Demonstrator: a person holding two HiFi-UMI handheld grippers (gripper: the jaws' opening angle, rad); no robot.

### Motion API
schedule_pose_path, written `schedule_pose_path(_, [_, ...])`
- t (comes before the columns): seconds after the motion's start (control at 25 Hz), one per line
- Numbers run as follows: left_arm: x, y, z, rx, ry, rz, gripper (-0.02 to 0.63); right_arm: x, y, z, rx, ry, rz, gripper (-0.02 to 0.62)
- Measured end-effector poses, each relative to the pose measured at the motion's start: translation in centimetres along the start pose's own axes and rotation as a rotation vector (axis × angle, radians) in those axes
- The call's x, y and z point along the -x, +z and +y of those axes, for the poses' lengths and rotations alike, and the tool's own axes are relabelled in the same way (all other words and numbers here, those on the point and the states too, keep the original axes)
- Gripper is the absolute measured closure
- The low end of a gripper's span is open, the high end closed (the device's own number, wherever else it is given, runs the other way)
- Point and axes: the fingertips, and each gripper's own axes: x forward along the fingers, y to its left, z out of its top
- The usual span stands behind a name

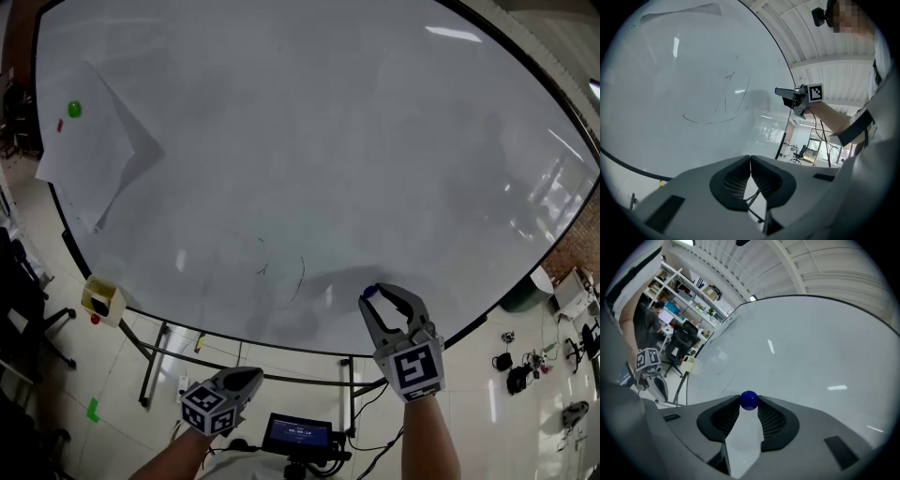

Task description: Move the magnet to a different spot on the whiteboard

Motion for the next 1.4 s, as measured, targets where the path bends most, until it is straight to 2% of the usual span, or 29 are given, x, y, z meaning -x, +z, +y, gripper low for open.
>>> schedule_pose_path(0.24, [1.0, 0.1, 1.2, -0.019, -0.035, 0.014, 0.572, -1.4, -0.1, -2.2, 0.116, -0.122, 0.111, 0.439])
schedule_pose_path(0.68, [2.0, 0.3, 3.1, -0.023, -0.054, 0.011, 0.572, -3.2, -0.6, -4.1, 0.131, -0.257, 0.194, 0.439])
schedule_pose_path(1.12, [1.9, 0.5, 4.1, 0.0, -0.085, 0.006, 0.572, -3.6, -0.6, -5.0, 0.13, -0.36, 0.195, 0.439])
schedule_pose_path(1.4, [2.2, 0.5, 4.6, 0.008, -0.086, 0.002, 0.572, -3.8, -0.7, -5.0, 0.147, -0.379, 0.199, 0.437])
